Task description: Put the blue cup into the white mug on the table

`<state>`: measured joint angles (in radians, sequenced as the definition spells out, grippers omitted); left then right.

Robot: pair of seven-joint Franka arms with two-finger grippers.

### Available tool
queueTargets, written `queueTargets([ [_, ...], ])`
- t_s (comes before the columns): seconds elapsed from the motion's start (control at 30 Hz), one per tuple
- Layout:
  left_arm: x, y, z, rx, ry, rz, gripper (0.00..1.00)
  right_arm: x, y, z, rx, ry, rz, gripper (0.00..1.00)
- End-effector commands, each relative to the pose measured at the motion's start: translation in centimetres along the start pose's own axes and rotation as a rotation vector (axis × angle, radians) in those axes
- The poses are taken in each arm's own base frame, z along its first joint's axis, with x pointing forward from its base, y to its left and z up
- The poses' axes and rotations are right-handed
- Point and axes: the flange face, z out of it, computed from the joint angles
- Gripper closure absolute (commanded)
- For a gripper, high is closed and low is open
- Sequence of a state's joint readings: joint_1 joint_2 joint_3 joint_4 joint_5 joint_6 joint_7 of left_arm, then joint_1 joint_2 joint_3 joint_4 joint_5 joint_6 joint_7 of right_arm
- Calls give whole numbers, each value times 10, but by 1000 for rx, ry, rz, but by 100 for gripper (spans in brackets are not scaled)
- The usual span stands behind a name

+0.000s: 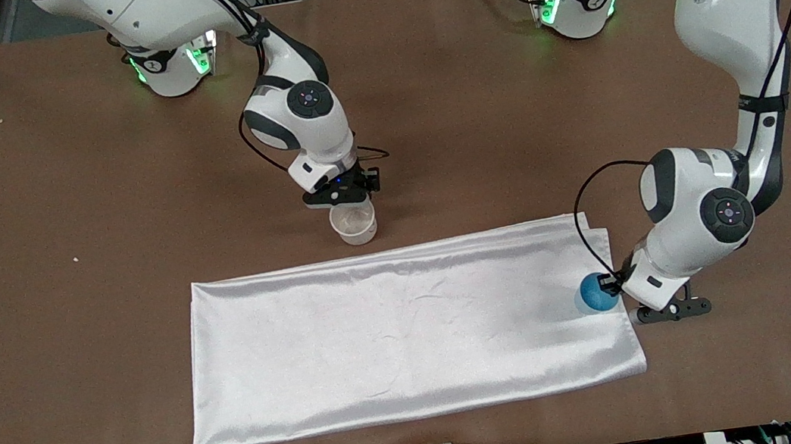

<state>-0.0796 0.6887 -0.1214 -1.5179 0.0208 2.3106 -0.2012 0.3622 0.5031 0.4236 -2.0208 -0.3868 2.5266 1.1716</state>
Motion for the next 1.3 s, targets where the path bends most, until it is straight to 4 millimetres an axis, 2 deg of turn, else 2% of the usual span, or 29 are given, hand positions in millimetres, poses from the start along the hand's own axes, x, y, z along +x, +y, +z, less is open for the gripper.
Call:
queueTargets([
  [0.0,2,0,-34,19,39,18,100,0,-4,-16,-27,24,6,0],
  [0.23,1,14,-74,20,70,37,100,-7,-8,-48,-64,47,-8,0],
  [0.43,-3,22,-99,21,65,51,100,-16,-14,-80,-79,70,-31,0],
  [0.5,-5,25,-106,22,62,54,100,-15,-15,-87,-81,77,-34,0],
  [0.67,-12,47,-117,20,59,78,100,-8,-13,-92,-87,81,-30,0],
  [0.77,-16,61,-122,18,61,95,100,9,0,-92,-93,79,-53,0],
  [0.97,-25,86,-126,15,56,129,100,62,39,-100,-115,75,-106,0],
  [1.27,-39,125,-128,6,56,158,100,154,123,-118,-96,70,-54,0],
])
